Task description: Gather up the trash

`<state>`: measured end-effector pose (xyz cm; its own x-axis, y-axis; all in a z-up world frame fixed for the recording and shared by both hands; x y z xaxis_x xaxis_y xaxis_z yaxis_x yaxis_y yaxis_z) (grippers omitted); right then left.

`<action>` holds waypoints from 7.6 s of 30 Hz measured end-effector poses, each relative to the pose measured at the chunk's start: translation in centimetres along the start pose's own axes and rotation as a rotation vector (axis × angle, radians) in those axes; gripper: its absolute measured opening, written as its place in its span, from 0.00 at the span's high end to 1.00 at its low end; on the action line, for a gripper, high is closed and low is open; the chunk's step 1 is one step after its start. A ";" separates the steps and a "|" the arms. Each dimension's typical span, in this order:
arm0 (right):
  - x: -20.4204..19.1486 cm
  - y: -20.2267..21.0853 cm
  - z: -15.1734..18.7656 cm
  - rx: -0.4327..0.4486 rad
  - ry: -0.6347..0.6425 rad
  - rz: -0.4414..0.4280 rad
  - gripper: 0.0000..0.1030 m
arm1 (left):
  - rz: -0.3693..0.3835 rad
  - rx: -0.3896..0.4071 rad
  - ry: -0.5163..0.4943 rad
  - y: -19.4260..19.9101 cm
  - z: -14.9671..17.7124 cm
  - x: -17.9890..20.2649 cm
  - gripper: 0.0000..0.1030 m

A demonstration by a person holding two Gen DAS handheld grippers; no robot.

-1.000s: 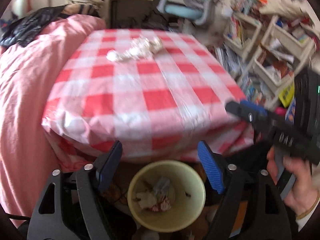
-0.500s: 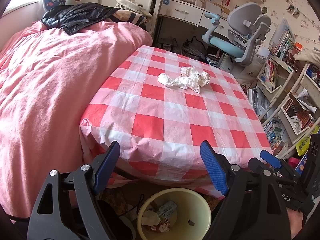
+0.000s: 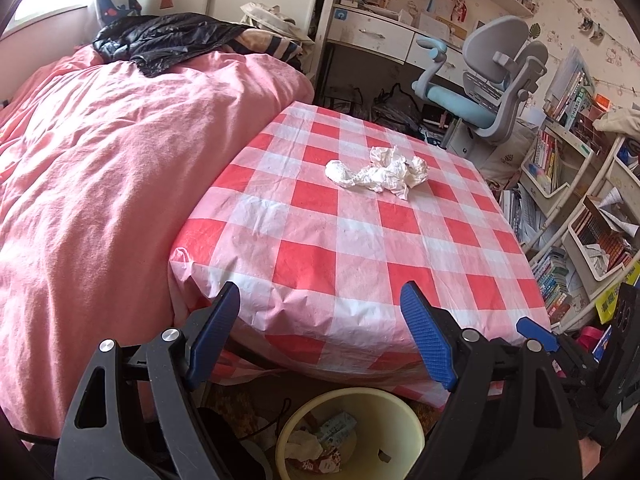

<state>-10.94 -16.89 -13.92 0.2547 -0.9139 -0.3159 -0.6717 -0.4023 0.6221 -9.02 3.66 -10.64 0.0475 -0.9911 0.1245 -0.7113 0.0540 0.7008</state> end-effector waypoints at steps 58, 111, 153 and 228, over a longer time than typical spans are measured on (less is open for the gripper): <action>2.8 -0.2 -14.6 0.229 0.084 0.165 0.10 | -0.046 0.153 0.027 -3.0 -13.2 1.2 0.07; 3.3 -0.7 -13.4 0.158 0.181 0.118 0.08 | -0.077 0.111 -0.038 -5.2 -13.1 4.4 0.07; 3.2 -2.4 -13.3 0.121 0.163 0.142 0.08 | -0.084 0.011 -0.017 -7.2 -11.9 2.1 0.07; 9.3 -3.5 -13.9 0.034 -0.152 -0.003 0.75 | 0.108 -0.232 -0.111 -14.2 -9.3 3.0 0.90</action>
<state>3.41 -24.72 -9.10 0.1505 -0.8930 -0.4242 -0.6949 -0.4007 0.5971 7.71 1.05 -13.69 -0.1063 -0.9847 0.1379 -0.5280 0.1734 0.8314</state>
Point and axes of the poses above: each gripper's, at about its wrist camera, not at the fingertips, and y roughly against the way its jaws point, x to its right, z to its underside, the point moved 8 cm from there along -y, roughly the way its jaws point, and after that the axes turned 7 degrees about -z, right-handed, at the moved point
